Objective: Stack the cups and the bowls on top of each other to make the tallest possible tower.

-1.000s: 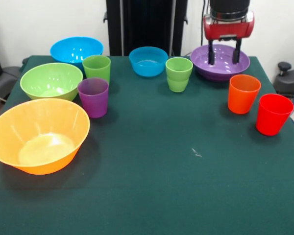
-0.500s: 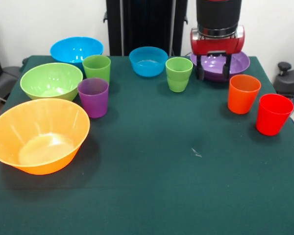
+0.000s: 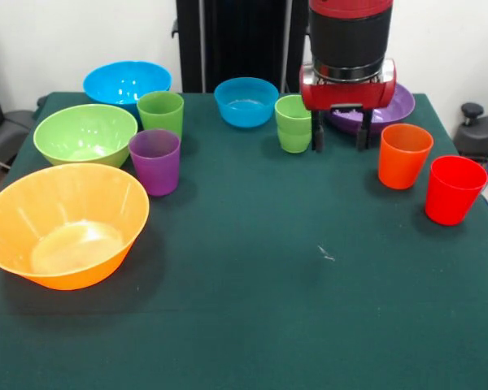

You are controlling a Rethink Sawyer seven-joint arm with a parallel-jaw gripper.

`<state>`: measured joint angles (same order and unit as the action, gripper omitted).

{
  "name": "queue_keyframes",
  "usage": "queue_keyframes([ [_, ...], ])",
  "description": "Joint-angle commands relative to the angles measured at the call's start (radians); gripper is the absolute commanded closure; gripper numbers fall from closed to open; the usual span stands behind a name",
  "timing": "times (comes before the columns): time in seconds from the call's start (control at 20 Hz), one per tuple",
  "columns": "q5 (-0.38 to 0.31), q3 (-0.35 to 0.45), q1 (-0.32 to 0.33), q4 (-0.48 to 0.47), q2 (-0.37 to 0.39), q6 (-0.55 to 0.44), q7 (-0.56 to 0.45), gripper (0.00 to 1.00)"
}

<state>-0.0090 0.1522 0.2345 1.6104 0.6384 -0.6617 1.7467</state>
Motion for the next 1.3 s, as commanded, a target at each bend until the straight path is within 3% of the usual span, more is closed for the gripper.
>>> queue_keyframes([
  [0.05,-0.096,0.094,0.014,-0.232,-0.075,-0.156,-0.143,0.00],
  [0.65,-0.119,0.116,0.007,-0.441,-0.169,-0.272,-0.189,0.00],
  [1.3,-0.108,0.114,0.014,-0.423,-0.163,-0.259,-0.188,0.00],
])
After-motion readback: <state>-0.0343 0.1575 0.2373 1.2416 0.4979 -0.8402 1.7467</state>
